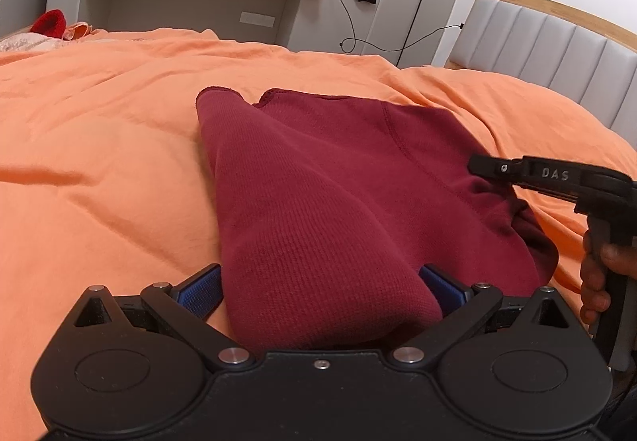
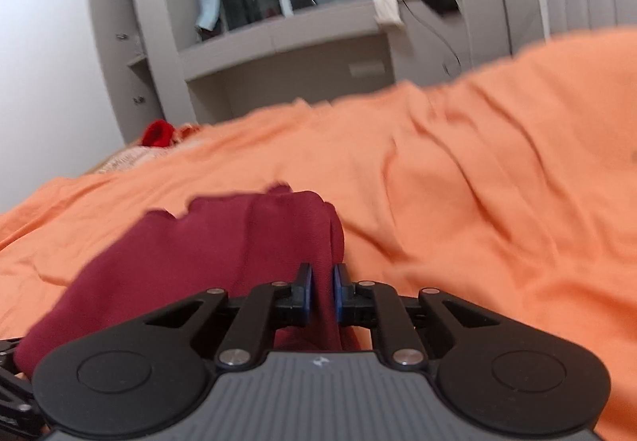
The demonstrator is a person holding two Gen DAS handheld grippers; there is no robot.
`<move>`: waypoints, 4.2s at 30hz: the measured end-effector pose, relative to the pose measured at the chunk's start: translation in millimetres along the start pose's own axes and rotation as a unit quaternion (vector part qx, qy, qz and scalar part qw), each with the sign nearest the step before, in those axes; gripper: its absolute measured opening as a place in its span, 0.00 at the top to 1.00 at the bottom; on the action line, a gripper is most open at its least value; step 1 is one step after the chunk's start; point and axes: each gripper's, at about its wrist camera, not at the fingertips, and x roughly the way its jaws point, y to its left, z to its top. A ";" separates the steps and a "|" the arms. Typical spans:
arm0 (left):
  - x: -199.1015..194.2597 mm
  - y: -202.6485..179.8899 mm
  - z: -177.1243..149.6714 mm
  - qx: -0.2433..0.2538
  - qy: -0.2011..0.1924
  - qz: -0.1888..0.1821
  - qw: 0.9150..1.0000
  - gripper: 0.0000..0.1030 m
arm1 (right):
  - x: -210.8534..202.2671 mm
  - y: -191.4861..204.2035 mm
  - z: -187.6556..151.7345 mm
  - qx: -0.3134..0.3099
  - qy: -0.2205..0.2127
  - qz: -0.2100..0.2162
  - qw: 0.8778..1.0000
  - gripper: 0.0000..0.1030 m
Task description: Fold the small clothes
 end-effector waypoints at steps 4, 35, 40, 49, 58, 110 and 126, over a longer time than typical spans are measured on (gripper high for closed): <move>0.1 1.2 -0.5 0.003 0.001 0.000 1.000 0.01 | 5.4 -9.8 -3.6 0.029 0.010 0.012 0.999 0.79; -18.5 53.8 38.8 -0.120 0.002 -0.039 0.992 0.01 | 22.7 -13.8 -16.3 0.070 0.048 0.073 0.994 0.47; -4.4 53.1 31.5 -0.123 0.019 -0.021 0.992 0.00 | 22.8 -14.7 -17.4 0.073 0.048 0.072 0.994 0.46; 1.8 45.0 27.5 -0.095 0.017 -0.007 0.995 0.00 | 23.7 -14.9 -17.9 0.073 0.047 0.072 0.994 0.45; -0.3 48.2 25.1 -0.094 0.016 -0.006 0.995 0.00 | 24.9 -15.4 -18.7 0.079 0.045 0.071 0.993 0.42; 33.2 60.8 59.2 -0.112 0.070 -0.071 0.989 0.35 | 21.7 -2.2 -11.1 0.074 0.044 0.067 0.994 0.65; -28.0 29.0 88.8 0.024 -0.098 0.009 0.995 0.81 | -1.9 96.1 14.1 -0.084 -0.131 0.080 0.985 0.78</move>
